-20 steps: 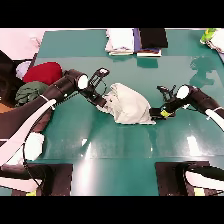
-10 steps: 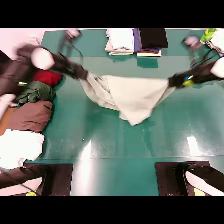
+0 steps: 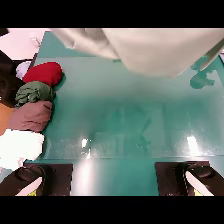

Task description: Fold the shirts.

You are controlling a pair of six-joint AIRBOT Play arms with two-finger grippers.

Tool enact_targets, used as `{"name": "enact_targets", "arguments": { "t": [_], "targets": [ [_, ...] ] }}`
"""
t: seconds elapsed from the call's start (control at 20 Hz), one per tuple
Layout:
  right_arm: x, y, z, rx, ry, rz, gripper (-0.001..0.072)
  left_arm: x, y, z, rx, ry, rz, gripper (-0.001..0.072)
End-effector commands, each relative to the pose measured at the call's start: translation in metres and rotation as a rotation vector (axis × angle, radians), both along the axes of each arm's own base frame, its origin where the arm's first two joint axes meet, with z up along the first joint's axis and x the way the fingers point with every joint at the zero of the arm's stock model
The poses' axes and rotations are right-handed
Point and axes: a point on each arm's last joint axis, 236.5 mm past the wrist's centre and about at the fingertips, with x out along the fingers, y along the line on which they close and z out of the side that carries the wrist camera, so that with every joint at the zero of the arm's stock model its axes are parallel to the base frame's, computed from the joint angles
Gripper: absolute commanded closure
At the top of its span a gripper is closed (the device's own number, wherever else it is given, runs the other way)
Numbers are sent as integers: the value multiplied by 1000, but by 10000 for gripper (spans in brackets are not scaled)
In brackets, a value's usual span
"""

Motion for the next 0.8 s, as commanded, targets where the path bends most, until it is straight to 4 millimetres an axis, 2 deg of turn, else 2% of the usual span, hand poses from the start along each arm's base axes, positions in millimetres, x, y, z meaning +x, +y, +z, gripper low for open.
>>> {"name": "enact_targets", "arguments": {
  "t": [0.0, 0.05, 0.1, 0.2, 0.25, 0.3, 0.35, 0.4, 0.45, 0.55, 0.6, 0.65, 0.75],
  "targets": [
    [-9, 5, -11, 13, 27, 22, 697, -5, -1, -42, 50, 114, -12, 680],
    [1, 8, -40, 25, 108, 20, 697, 8, -4, -75, 83, 182, -7, 680],
    [11, 14, -74, 36, 199, 34, 696, 21, -6, -117, 127, 267, 1, 680],
    [28, 25, -151, 32, 388, 53, 697, 42, -6, -201, 218, 416, 23, 680],
    [34, 29, -186, 14, 464, 59, 697, 51, -4, -237, 260, 465, 34, 680],
    [39, 33, -215, -1, 525, 63, 696, 59, -2, -270, 300, 506, 43, 680],
    [42, 36, -241, -9, 578, 69, 697, 64, -4, -291, 312, 531, 42, 680],
    [45, 40, -260, -19, 618, 75, 696, 69, -6, -304, 318, 546, 41, 680],
    [47, 43, -270, -25, 644, 82, 696, 72, -7, -307, 317, 545, 41, 680],
    [54, 47, -271, -27, 642, 88, 696, 80, -10, -285, 298, 491, 44, 680],
    [59, 48, -260, -25, 617, 90, 696, 82, -8, -262, 293, 455, 51, 680],
    [63, 49, -240, -18, 573, 92, 696, 82, -8, -233, 276, 405, 56, 680],
    [62, 48, -180, 3, 431, 98, 696, 72, -2, -149, 218, 256, 68, 680]
  ]
}}
